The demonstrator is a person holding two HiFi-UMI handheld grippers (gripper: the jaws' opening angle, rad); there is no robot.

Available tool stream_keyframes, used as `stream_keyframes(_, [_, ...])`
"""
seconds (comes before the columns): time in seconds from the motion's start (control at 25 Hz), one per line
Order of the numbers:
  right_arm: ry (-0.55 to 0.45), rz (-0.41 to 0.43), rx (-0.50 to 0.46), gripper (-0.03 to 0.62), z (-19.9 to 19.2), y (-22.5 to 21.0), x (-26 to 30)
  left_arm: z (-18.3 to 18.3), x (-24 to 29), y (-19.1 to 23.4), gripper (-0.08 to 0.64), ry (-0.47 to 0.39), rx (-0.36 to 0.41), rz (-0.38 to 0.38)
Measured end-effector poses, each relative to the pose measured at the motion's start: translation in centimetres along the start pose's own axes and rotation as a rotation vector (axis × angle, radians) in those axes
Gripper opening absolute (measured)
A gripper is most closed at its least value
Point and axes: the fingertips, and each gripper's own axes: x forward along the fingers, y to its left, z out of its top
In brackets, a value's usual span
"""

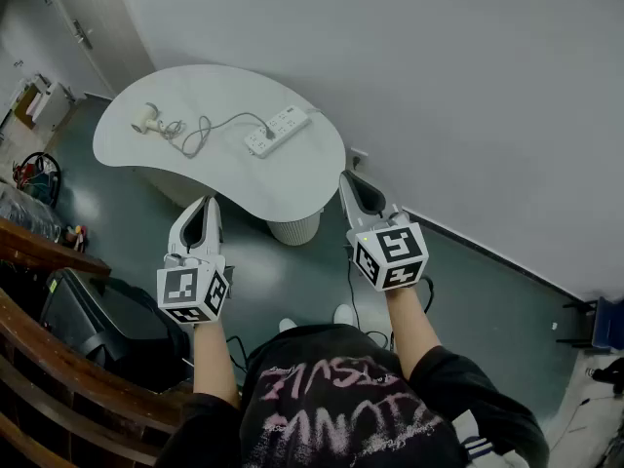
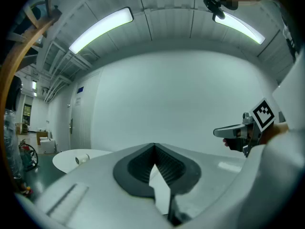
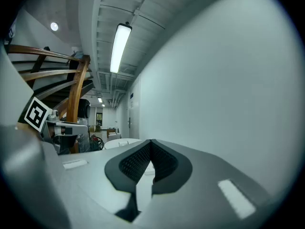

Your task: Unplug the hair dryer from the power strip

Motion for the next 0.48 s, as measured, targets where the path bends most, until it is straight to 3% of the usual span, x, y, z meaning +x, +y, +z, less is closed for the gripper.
stream_keyframes(0.48, [-0.007, -0.011, -0.002, 0.009, 0.03, 0.46, -0.68, 0.22, -0.73, -0.4, 0.0, -0.006, 0.007, -0.003])
